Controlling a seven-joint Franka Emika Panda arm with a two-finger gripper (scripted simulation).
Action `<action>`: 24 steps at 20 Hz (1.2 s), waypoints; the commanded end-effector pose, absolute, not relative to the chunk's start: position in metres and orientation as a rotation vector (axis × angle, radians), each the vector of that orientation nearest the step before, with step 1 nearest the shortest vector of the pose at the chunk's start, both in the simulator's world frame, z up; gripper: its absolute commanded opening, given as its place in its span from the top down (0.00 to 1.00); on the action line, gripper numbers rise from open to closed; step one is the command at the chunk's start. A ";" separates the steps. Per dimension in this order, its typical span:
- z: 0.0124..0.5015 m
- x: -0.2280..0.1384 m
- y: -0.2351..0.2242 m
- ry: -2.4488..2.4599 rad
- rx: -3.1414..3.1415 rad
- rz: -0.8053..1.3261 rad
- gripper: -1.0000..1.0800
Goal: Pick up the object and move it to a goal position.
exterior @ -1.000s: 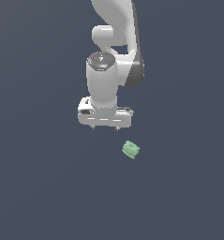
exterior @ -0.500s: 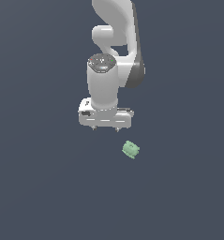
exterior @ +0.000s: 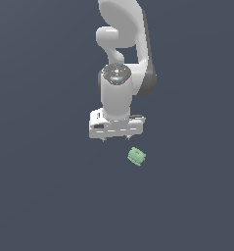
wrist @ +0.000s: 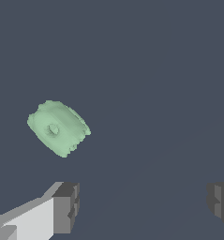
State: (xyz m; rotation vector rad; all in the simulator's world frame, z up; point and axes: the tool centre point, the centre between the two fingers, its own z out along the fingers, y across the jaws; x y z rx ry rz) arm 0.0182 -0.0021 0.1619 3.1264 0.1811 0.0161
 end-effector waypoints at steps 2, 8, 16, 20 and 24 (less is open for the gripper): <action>0.154 0.023 0.011 0.352 3.109 0.010 0.04; 0.138 0.030 0.037 0.687 3.052 0.002 0.04; 0.118 0.038 0.070 1.091 2.938 -0.003 0.04; 0.112 0.040 0.082 1.230 2.886 -0.002 0.04; 0.107 0.042 0.090 1.324 2.847 -0.001 0.04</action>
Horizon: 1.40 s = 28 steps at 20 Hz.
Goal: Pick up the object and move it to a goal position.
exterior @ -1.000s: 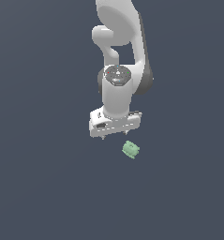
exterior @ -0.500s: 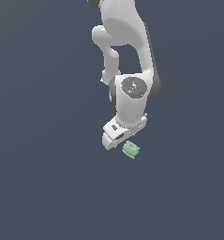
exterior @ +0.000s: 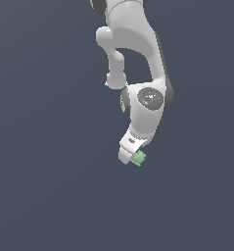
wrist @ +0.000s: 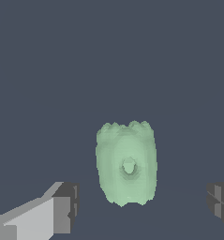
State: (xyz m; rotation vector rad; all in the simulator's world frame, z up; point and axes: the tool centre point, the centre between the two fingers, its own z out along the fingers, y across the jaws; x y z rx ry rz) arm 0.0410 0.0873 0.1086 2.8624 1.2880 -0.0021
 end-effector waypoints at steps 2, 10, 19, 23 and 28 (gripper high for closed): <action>0.105 0.042 0.093 1.355 2.833 -0.001 0.04; 0.102 0.042 0.095 1.380 2.822 -0.001 0.04; 0.062 0.041 0.096 1.388 2.819 0.000 0.04; 0.054 0.042 0.096 1.388 2.818 0.000 0.04; 0.054 0.042 0.096 1.388 2.818 0.000 1.00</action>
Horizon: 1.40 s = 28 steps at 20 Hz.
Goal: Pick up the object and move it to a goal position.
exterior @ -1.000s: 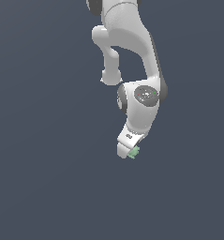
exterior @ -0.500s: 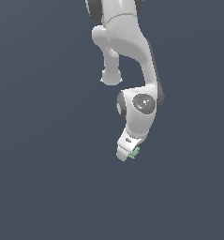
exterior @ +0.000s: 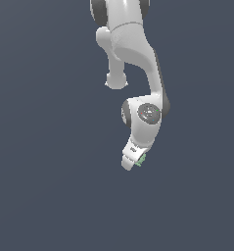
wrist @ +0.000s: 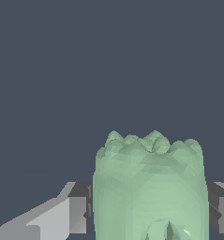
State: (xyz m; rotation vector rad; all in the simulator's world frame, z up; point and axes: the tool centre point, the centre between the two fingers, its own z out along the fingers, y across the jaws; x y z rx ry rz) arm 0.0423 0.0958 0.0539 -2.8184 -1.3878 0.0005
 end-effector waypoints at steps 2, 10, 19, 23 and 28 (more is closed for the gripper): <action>0.054 0.042 0.096 -1.388 -2.818 0.000 1.00; 0.054 0.042 0.096 -1.388 -2.818 0.000 1.00; 0.057 0.026 0.083 -1.388 -2.819 0.000 1.00; 0.060 0.011 0.071 -1.388 -2.819 0.000 1.00; 0.065 -0.014 0.051 -1.387 -2.819 0.000 1.00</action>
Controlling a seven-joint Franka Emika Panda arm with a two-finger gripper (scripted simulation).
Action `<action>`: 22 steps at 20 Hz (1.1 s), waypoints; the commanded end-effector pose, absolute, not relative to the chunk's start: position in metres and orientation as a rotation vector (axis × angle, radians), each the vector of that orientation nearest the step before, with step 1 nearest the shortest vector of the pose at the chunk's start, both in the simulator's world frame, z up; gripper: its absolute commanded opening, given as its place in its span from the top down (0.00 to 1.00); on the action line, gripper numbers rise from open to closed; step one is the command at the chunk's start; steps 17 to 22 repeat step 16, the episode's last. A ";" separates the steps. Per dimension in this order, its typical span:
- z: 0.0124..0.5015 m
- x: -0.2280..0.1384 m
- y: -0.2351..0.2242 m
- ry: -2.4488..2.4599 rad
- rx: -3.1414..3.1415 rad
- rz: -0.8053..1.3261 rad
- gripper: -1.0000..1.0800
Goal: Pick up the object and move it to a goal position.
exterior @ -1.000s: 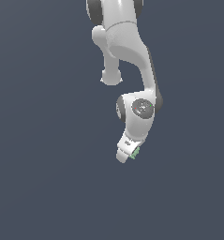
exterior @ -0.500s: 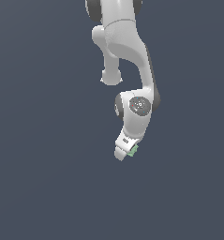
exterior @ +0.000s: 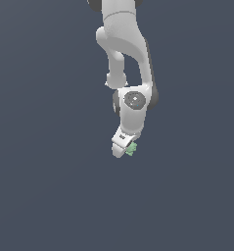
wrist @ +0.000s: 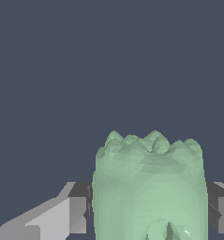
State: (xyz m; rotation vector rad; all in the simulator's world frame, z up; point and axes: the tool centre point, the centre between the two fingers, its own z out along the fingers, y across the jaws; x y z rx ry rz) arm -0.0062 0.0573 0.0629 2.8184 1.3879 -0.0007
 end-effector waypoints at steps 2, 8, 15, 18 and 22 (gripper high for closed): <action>0.066 -0.024 0.043 1.387 2.818 0.000 1.00; 0.071 -0.045 0.025 1.387 2.818 0.000 1.00; 0.073 -0.056 0.015 1.387 2.818 0.000 1.00; 0.073 -0.056 0.015 1.387 2.818 0.000 1.00; 0.073 -0.056 0.015 1.387 2.818 0.000 1.00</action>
